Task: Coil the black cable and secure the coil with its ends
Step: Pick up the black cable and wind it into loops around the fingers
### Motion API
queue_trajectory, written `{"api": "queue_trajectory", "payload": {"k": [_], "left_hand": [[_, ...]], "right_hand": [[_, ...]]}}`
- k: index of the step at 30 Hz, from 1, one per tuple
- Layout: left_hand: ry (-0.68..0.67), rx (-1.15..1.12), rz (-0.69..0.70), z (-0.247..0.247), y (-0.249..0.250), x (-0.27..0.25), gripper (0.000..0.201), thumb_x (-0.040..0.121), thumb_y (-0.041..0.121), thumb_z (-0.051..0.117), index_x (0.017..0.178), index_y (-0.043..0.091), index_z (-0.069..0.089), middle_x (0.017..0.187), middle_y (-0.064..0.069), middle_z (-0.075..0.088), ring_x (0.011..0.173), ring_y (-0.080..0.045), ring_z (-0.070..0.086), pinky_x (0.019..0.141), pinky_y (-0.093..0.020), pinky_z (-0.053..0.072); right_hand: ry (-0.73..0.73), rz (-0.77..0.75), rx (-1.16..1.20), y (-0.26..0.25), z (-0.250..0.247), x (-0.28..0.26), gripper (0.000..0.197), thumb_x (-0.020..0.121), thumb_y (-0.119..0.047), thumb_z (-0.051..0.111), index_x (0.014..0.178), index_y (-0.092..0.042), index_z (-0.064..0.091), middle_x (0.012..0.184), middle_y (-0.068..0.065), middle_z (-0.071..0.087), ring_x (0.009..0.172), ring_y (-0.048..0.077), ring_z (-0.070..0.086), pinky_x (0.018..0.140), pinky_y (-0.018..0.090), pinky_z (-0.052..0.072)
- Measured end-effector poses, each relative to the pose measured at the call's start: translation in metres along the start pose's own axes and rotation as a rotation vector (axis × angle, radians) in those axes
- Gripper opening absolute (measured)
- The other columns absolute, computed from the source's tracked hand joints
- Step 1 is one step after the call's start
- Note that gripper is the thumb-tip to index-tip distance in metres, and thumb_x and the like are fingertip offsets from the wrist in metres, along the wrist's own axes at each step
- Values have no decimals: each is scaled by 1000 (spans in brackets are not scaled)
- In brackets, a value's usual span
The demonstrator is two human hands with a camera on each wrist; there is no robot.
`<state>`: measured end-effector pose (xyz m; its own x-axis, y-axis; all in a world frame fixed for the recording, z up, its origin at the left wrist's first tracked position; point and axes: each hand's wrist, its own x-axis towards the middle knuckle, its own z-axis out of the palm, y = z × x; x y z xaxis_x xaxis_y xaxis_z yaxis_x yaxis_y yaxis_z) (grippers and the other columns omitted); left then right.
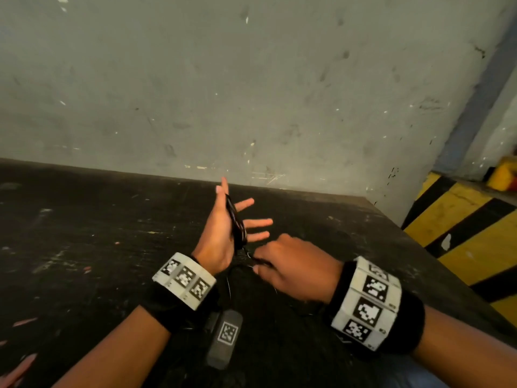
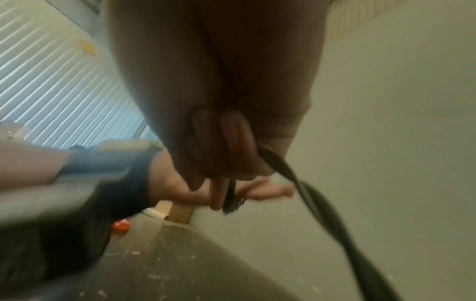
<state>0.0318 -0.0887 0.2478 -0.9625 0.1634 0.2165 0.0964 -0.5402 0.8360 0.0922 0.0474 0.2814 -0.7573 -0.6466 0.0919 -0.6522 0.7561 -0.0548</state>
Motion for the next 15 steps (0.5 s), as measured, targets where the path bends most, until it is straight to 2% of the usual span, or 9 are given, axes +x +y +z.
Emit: {"api": "queue_trajectory", "payload": {"k": [2,3,5,6,7,9,11,13,15], "left_hand": [[-54,430,-5,3,-9,-5,48,93,59,14,140,56,10,127,-11,58,70,-15,71,55,-31,55],[-112,579,-34,3,-14,-7,52,91,61,13,142,52,14,112,-14,68,67,-15,70,56,-29,53],[-232,682,-176,2,-22,-14,73,87,66,12,140,23,37,84,-18,72,53,-19,62,45,-24,47],[-285,692,-258,0,-23,-17,80,83,69,13,129,14,49,88,-23,70,47,-20,56,39,-21,42],[-326,693,-311,-2,-24,-19,81,80,72,13,119,14,53,96,-30,66,45,-20,51,35,-20,37],[-390,692,-380,-7,-24,-22,81,78,76,14,115,17,55,98,-39,59,41,-19,44,34,-19,33],[-450,698,-433,-11,-23,-25,85,77,80,16,122,19,53,98,-44,55,42,-21,42,34,-19,34],[-503,634,-435,-11,-17,-30,67,80,76,16,135,44,38,104,-29,62,42,-17,47,32,-18,35],[-589,569,-430,-6,-7,-38,51,86,69,14,134,59,27,105,-15,65,42,-12,51,31,-16,36]], "right_hand": [[-26,-29,-28,-3,-21,0,14,90,-26,54,86,-16,63,79,0,61,78,23,62,62,29,40],[-65,-44,-33,-3,-31,1,12,87,-25,58,82,-17,66,72,-6,59,73,18,61,61,28,42],[-146,-67,-39,3,-47,5,12,84,-24,62,75,-19,68,68,-7,63,65,10,60,59,27,45],[-169,-72,-35,8,-54,8,14,84,-24,64,72,-19,67,65,-7,63,60,7,57,57,22,43],[-174,-74,-26,14,-62,10,15,83,-25,65,70,-20,66,61,-8,60,55,3,53,54,18,39],[-139,-71,-13,29,-78,13,16,81,-30,69,71,-17,69,55,-10,54,49,2,48,49,11,34],[-58,-55,8,44,-92,14,21,77,-32,73,70,-12,70,51,-12,53,48,-2,49,49,9,35],[25,-38,41,59,-98,14,25,75,-33,74,67,-10,70,50,-11,53,47,-1,50,48,9,35],[92,-45,65,70,-96,15,29,75,-36,73,65,-10,69,49,-8,54,46,3,48,47,11,33]]}}
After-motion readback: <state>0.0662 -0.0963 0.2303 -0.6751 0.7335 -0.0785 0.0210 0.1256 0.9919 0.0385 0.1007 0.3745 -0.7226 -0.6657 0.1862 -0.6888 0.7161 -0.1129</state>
